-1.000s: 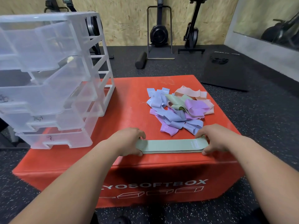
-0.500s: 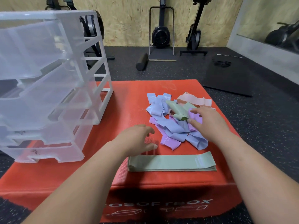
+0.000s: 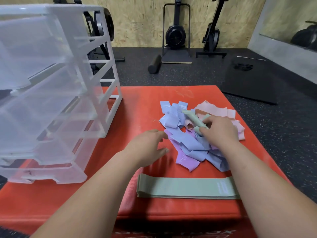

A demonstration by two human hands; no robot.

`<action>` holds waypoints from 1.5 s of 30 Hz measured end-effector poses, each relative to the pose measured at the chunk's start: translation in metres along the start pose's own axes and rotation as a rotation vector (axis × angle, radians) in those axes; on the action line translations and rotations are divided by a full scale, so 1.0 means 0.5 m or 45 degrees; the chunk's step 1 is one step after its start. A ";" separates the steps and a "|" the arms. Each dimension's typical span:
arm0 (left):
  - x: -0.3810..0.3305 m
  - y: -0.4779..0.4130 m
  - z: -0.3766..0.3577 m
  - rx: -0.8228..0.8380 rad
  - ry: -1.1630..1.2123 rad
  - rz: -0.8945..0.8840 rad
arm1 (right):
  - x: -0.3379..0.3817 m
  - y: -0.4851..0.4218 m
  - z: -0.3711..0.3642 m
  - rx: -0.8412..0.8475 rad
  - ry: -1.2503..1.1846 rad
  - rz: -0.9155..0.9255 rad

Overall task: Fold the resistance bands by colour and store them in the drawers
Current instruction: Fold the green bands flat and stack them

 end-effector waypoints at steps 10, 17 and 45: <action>-0.007 0.030 0.029 -0.057 0.048 -0.011 | 0.007 0.043 0.168 -0.378 -0.454 0.001; -0.026 0.063 0.078 -0.272 0.204 -0.031 | 0.042 0.094 0.241 -0.425 -0.523 0.241; -0.052 0.038 0.095 -0.421 0.829 0.220 | 0.109 0.133 0.105 0.243 -1.151 0.331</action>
Point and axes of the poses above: each hand's wrist, its own y-axis away from the middle knuckle, its own z-axis out of the back of the hand, x = y × z, the point moved 9 cm from there along -y, towards the middle knuckle
